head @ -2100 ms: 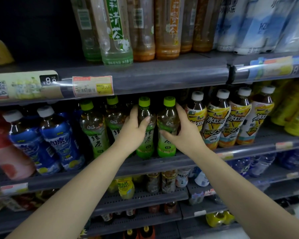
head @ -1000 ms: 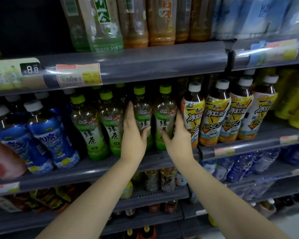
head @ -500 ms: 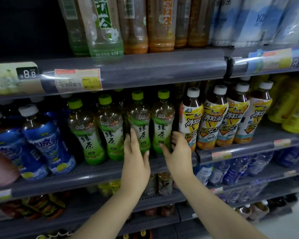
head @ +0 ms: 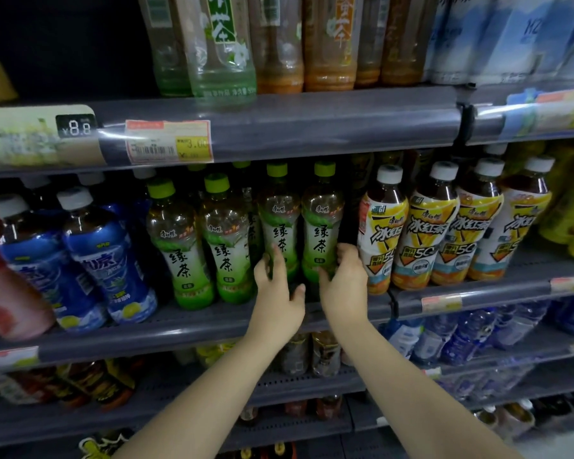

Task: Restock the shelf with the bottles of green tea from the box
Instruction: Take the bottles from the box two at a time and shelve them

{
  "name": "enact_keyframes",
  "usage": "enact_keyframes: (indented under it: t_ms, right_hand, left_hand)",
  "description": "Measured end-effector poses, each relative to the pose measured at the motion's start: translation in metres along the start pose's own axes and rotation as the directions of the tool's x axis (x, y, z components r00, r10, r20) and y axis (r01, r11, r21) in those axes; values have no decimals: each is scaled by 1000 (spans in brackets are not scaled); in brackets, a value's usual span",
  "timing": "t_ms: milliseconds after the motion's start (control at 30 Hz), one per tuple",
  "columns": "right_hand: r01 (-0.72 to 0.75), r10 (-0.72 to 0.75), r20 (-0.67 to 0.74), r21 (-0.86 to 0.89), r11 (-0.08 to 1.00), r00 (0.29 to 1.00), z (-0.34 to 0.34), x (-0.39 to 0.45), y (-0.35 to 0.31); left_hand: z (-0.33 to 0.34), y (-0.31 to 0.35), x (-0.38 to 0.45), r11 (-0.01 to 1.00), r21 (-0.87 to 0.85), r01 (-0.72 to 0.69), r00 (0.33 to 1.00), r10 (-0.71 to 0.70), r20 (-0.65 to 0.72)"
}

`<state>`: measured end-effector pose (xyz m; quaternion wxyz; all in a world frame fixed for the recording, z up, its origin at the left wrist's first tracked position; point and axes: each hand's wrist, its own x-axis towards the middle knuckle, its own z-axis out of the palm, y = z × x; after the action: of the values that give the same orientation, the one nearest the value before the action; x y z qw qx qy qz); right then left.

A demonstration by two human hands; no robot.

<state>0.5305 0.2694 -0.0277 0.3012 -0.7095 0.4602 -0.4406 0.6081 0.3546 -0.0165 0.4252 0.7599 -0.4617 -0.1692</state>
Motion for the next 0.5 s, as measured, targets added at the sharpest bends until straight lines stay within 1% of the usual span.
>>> enact_keyframes:
  t_ms: [100,200,300,367,433,500]
  right_hand:
    - [41,-41,11,-9,999,999,0,3,3]
    - [65,-65,8,9,998,998,0,0,4]
    - [98,-97,-13,39,994,995,-4,-9,5]
    - [93,-92,-18,89,992,996,-7,-17,4]
    - [93,-97,38,107,990,995,-7,-23,2]
    - [113,-119,114,61,992,986,-5,-26,2]
  left_hand:
    - [-3,-1,7,996,-84,10,1000,-8,19]
    - [-5,-5,7,971,-239,26,999,-34,-28]
    - [-2,-5,1,971,-238,-13,996,-9,-92]
    - [1,-4,-1,971,-236,-37,990,5,-138]
    - [4,-1,0,965,-258,-45,993,15,-118]
    - [7,0,3,958,-287,-29,998,11,-66]
